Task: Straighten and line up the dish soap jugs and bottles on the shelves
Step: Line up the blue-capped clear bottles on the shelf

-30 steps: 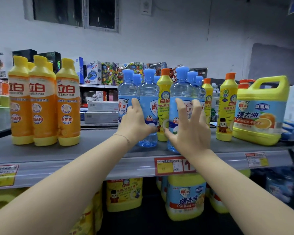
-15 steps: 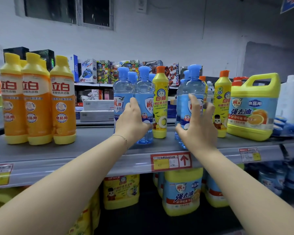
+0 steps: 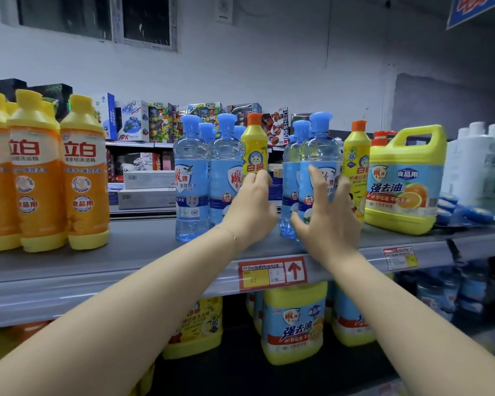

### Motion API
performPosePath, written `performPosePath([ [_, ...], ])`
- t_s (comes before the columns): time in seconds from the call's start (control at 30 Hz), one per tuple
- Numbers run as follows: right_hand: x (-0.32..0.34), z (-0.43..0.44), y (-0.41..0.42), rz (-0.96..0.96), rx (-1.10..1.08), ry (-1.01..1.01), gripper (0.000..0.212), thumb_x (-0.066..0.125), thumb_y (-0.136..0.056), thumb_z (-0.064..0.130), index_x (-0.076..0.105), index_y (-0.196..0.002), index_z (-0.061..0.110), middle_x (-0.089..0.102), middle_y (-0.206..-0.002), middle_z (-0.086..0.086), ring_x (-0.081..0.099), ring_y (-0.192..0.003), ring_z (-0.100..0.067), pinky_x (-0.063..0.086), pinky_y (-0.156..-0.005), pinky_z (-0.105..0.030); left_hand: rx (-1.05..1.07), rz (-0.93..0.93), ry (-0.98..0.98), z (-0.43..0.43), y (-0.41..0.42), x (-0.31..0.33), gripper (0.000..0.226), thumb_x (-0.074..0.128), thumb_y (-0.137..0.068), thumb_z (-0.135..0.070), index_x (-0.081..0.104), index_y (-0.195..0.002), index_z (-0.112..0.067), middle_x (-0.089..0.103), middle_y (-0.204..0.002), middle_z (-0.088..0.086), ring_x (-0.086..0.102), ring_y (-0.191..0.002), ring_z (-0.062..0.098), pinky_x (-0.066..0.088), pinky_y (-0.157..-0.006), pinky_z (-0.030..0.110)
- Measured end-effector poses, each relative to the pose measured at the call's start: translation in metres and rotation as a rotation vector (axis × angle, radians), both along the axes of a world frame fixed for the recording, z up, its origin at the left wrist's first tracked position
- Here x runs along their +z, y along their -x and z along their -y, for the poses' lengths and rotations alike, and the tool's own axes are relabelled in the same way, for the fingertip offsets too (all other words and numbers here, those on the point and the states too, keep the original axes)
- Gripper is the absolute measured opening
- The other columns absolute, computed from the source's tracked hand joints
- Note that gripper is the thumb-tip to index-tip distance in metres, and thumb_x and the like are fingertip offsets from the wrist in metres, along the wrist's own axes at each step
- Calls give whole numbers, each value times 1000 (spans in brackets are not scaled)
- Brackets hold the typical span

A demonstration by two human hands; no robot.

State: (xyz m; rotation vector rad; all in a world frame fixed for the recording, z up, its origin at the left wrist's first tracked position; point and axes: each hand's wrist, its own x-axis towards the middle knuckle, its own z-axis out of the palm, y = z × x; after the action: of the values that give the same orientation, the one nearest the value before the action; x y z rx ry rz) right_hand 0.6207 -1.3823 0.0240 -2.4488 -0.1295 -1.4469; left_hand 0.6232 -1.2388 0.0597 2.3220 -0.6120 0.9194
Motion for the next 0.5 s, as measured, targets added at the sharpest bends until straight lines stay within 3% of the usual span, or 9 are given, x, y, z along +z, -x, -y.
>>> performPosePath([
  [0.07, 0, 1, -2, -6, 27, -6, 83, 69, -78, 35, 14, -140, 38, 30, -137, -22, 58, -94, -37, 46, -54, -32, -23, -99, 109, 13, -10, 7, 47, 50, -94, -5, 34, -137, -3, 38, -139, 15, 35, -130, 25, 30, -101, 26],
  [0.13, -1, 1, -4, -10, 38, -12, 81, 67, -80, 35, 13, -140, 42, 24, -141, -21, 59, -96, -37, 52, -60, -36, 13, -159, 194, 24, -18, 11, 64, 47, -97, -7, 11, -150, -1, 14, -157, 17, 12, -146, 26, 14, -115, 28],
  [0.2, -2, 1, -6, -11, 49, -27, 76, 63, -83, 37, 12, -138, 47, 16, -145, -20, 57, -105, -39, 55, -69, -43, 50, -206, 302, 35, -23, 10, 76, 46, -99, -11, -8, -152, -3, -11, -160, 17, -8, -149, 26, 3, -120, 35],
  [0.27, -3, 0, -8, -8, 50, -31, 70, 60, -86, 39, 13, -137, 50, 10, -148, -18, 51, -117, -40, 55, -75, -47, 68, -237, 415, 44, -29, 11, 87, 49, -96, -12, -18, -150, -8, -19, -159, 15, -12, -149, 27, 5, -121, 43],
  [0.33, -4, 1, -9, -5, 43, -23, 66, 58, -88, 39, 16, -137, 50, 7, -150, -18, 46, -123, -41, 54, -78, -49, 114, -298, 497, 51, -36, 14, 97, 56, -93, -12, -23, -149, -13, -13, -160, 16, -6, -149, 28, 10, -120, 44],
  [0.4, -6, 2, -10, -7, 42, -20, 64, 57, -88, 36, 20, -139, 49, 7, -152, -18, 44, -124, -42, 53, -80, -50, 154, -409, 610, 51, -44, 18, 102, 61, -88, -7, -19, -151, -13, 3, -160, 16, 11, -147, 29, 21, -116, 41],
  [0.5, -7, 3, -11, 6, 45, -13, 62, 57, -87, 32, 27, -140, 46, 9, -151, -19, 46, -120, -42, 54, -77, -49, 177, -495, 712, 48, -53, 15, 86, 59, -89, -3, 0, -151, -6, 27, -153, 15, 36, -137, 29, 34, -108, 37],
])
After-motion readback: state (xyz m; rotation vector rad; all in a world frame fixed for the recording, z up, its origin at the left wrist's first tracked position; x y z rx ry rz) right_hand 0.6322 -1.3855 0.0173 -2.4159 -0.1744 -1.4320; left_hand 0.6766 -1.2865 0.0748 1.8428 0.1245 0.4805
